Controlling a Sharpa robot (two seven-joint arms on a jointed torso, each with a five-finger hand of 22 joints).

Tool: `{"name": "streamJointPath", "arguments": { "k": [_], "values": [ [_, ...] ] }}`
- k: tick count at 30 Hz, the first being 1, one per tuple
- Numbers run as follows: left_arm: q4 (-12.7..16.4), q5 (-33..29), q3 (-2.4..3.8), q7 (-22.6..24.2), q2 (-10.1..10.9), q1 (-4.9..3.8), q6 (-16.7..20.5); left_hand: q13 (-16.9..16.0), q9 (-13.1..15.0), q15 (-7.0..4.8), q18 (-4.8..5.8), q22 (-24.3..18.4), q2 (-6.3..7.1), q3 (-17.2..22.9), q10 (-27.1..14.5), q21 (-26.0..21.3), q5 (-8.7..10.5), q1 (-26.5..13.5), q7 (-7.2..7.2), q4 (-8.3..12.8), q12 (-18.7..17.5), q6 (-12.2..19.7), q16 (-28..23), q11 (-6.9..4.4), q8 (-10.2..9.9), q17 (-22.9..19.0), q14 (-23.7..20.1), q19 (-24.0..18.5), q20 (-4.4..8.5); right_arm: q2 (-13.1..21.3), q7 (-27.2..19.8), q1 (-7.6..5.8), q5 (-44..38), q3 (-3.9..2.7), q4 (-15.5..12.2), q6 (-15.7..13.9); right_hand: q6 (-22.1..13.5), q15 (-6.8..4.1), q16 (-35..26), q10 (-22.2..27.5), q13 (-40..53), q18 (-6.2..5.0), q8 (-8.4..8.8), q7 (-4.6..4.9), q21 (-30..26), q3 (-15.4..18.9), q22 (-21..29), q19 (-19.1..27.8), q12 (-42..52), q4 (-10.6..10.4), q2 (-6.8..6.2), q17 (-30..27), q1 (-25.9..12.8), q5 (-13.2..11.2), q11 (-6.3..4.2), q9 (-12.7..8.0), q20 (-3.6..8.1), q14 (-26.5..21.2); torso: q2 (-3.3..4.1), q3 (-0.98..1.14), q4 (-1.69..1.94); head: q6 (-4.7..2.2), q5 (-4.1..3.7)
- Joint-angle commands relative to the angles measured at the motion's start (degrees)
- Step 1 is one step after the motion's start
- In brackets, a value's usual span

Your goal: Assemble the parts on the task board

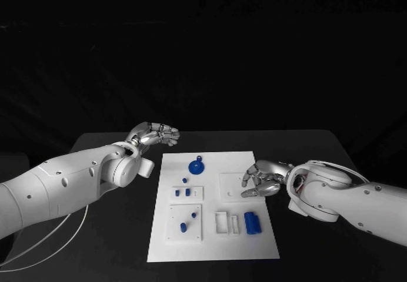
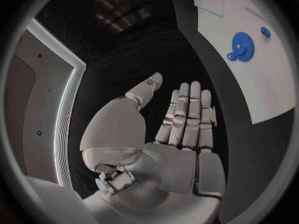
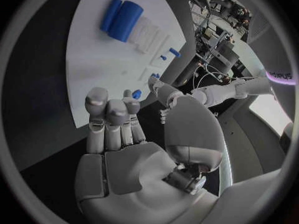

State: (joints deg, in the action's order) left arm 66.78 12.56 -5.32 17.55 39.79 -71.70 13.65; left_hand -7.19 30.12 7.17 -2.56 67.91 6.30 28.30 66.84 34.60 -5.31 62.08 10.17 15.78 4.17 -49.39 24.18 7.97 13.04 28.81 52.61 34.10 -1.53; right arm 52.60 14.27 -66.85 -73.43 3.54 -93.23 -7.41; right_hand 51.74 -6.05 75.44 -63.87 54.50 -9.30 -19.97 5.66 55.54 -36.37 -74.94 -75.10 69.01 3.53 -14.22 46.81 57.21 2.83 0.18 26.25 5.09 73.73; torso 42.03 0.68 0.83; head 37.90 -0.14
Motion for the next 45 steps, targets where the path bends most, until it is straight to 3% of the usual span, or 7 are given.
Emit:
{"name": "streamJointPath", "arguments": {
  "k": [1,7,10,14,27,32,45],
  "values": [
    [0.65,-0.55,0.04,0.45,0.28,0.11,-0.9,0.09,-0.09,0.27,0.26,0.08,-0.3,-0.26,-0.46,-0.35,-0.14,-0.16,0.01,-0.06,-0.09,0.36,-0.2,0.0,0.31,0.06,0.04,-0.06,-0.16,0.85,8.73,0.04,8.01,0.18,-0.99,9.11,1.52,-0.36,0.51,-0.02,1.36,-5.7,-0.47,0.68,0.72,-0.33,-1.42,-0.35,1.52,-0.84,0.51,0.67,-0.69,0.16,-0.34,0.53,0.25,0.01,-0.05,0.03,-0.08,0.78,-0.88],
    [1.33,-0.55,0.03,0.42,0.88,0.27,-0.85,0.1,-0.09,0.27,0.26,0.09,-0.31,-0.27,-0.46,-0.36,-0.14,-0.19,0.01,-0.08,-0.09,0.36,-0.22,0.0,0.32,0.08,0.04,-0.05,-0.16,2.22,15.24,0.04,13.61,1.11,-3.1,14.79,1.77,-0.48,0.98,-0.1,4.67,-5.7,-0.75,0.51,2.01,0.56,-1.37,0.3,3.46,-3.06,3.43,1.92,-4.81,0.09,-0.47,1.75,0.49,-0.34,-0.03,-0.07,-0.01,1.66,-2.04],
    [1.69,-0.55,0.03,0.42,1.08,0.32,-0.88,0.1,-0.1,0.27,0.26,0.1,-0.31,-0.28,-0.47,-0.36,-0.14,-0.21,0.0,-0.08,-0.09,0.35,-0.23,0.0,0.33,0.09,0.05,-0.05,-0.16,2.43,16.54,0.04,13.52,1.35,-3.64,17.38,1.45,-0.5,1.03,0.54,4.49,-5.7,-0.54,0.5,2.39,1.07,-1.32,0.63,3.12,-3.78,3.85,2.3,-6.71,0.04,-0.48,2.05,0.57,-0.44,-0.03,-0.1,0.02,2.05,-2.46],
    [2.17,-0.55,0.02,0.38,1.31,0.37,-0.97,0.11,-0.09,0.27,0.26,0.11,-0.33,-0.29,-0.46,-0.37,-0.14,-0.24,-0.01,-0.1,-0.09,0.33,-0.25,0.0,0.35,0.11,0.05,-0.04,-0.16,2.6,16.79,0.04,12.17,1.48,-4.01,17.39,1.89,-0.58,0.99,0.93,4.1,-5.7,-0.74,0.39,2.74,1.2,-1.31,0.89,2.62,-3.87,3.96,2.55,-7.58,-0.02,-0.6,2.44,0.66,-0.5,0.02,-0.19,0.05,2.5,-2.99],
    [2.84,-0.55,0.01,0.22,1.61,0.39,-1.23,0.12,-0.1,0.27,0.27,0.15,-0.34,-0.36,-0.47,-0.4,-0.12,-0.38,-0.02,-0.16,-0.09,0.3,-0.31,0.0,0.39,0.17,0.05,-0.03,-0.16,2.43,18.18,0.04,9.93,1.94,-4.44,17.61,4.31,-1.42,0.74,-1.63,5.87,-5.7,-1.64,-0.58,3.76,1.5,-1.21,1.51,3.06,-4.83,6.01,3.21,-11.04,-0.01,-1.52,3.7,0.65,-0.46,0.03,-0.37,0.1,3.22,-2.85],
    [2.9,-0.55,0.01,0.19,1.74,0.39,-1.24,0.13,-0.1,0.28,0.27,0.17,-0.36,-0.39,-0.48,-0.42,-0.1,-0.45,-0.02,-0.19,-0.09,0.3,-0.34,0.01,0.4,0.19,0.05,-0.03,-0.16,1.89,18.35,0.05,9.92,2.47,-4.49,16.8,4.42,-1.49,0.69,-1.82,5.98,-5.7,-1.61,-0.64,3.89,1.53,-1.19,1.58,3.01,-4.86,6.08,3.31,-11.48,-0.01,-1.58,3.82,0.66,-0.45,0.01,-0.37,0.07,3.46,-2.72],
    [3.02,-0.55,0.01,0.18,1.83,0.39,-1.27,0.14,-0.12,0.28,0.27,0.21,-0.41,-0.42,-0.48,-0.45,-0.09,-0.57,-0.02,-0.26,-0.08,0.31,-0.39,0.01,0.42,0.24,0.06,-0.03,-0.16,0.21,18.31,0.24,8.99,2.89,-3.05,15.47,4.12,-1.49,0.56,-1.79,5.99,-5.7,-1.27,-0.61,4.02,1.41,-1.14,1.74,2.75,-4.68,5.64,3.42,-11.82,-0.01,-1.56,3.88,0.69,-0.44,0.04,-0.29,0.12,3.54,-2.34]
  ]
}}
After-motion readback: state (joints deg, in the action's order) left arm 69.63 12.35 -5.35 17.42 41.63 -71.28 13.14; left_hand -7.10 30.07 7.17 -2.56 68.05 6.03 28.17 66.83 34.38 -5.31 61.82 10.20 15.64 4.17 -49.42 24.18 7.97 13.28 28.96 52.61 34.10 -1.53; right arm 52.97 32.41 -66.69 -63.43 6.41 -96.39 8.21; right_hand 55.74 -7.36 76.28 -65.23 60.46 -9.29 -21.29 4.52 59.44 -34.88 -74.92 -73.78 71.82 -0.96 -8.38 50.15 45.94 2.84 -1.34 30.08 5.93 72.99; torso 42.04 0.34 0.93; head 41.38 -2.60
